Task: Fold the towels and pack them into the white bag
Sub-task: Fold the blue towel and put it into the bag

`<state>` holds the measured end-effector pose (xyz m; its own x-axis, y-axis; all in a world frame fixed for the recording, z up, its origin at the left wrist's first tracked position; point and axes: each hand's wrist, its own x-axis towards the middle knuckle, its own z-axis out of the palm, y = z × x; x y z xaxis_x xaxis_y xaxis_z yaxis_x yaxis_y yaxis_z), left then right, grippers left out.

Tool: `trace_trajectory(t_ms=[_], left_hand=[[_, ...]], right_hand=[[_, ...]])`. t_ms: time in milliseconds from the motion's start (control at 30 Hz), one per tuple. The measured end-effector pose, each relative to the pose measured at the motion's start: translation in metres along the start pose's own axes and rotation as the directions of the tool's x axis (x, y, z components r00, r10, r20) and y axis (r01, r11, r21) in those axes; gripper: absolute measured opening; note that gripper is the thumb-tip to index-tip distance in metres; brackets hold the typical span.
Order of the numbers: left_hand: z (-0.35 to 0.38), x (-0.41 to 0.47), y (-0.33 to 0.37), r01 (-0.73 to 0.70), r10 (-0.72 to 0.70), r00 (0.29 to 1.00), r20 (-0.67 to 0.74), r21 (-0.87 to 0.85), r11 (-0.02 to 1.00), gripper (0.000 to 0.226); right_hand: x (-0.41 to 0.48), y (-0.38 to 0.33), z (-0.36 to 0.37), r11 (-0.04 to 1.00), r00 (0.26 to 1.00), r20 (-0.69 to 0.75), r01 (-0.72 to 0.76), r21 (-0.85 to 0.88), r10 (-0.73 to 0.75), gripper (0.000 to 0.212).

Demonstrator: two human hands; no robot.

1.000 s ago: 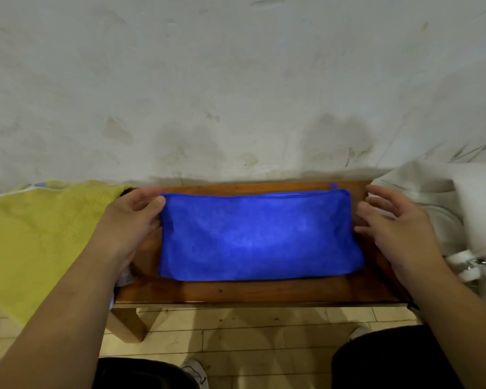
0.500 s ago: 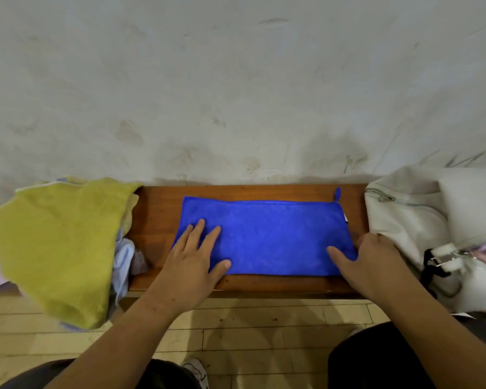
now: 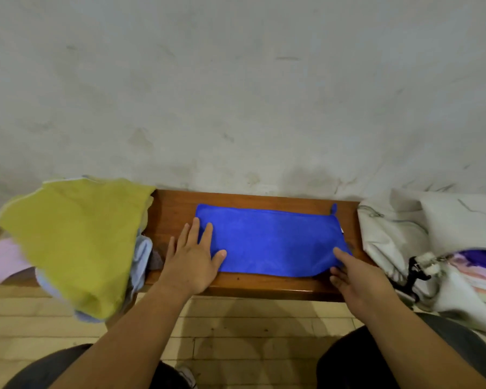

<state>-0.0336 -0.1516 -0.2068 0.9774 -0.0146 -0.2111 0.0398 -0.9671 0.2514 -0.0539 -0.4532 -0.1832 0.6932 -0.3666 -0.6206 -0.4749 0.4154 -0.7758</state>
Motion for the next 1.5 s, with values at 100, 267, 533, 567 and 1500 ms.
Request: trace_trajectory(t_ms=[100, 267, 533, 567, 1500], left_hand=[[-0.009, 0.000, 0.007, -0.045, 0.044, 0.999, -0.018, -0.035, 0.998, 0.076], [-0.025, -0.004, 0.023, -0.177, 0.186, 0.982, 0.043, -0.147, 0.973, 0.060], [-0.024, -0.003, 0.045, -0.143, 0.294, 0.932, 0.213, -0.530, 0.836, 0.055], [-0.026, 0.000, 0.045, -0.094, 0.255, 0.946, 0.200, -0.584, 0.806, 0.055], [-0.028, 0.021, 0.028, 0.075, -0.026, 0.994, 0.102, -0.511, 0.856, 0.043]], right_hand=[[0.000, -0.003, 0.011, 0.993, 0.992, -0.034, 0.120, 0.011, -0.120, 0.005], [0.016, -0.028, 0.013, 0.978, 0.980, -0.094, 0.186, 0.095, -0.178, 0.013], [-0.005, -0.054, 0.040, 0.879, 0.844, -0.252, 0.471, -0.076, -0.474, 0.008], [-0.017, -0.050, 0.051, 0.833, 0.802, -0.226, 0.526, -0.171, -0.553, 0.005], [0.004, 0.003, 0.057, 0.400, 0.913, 0.233, 0.361, -0.842, -0.334, 0.072]])
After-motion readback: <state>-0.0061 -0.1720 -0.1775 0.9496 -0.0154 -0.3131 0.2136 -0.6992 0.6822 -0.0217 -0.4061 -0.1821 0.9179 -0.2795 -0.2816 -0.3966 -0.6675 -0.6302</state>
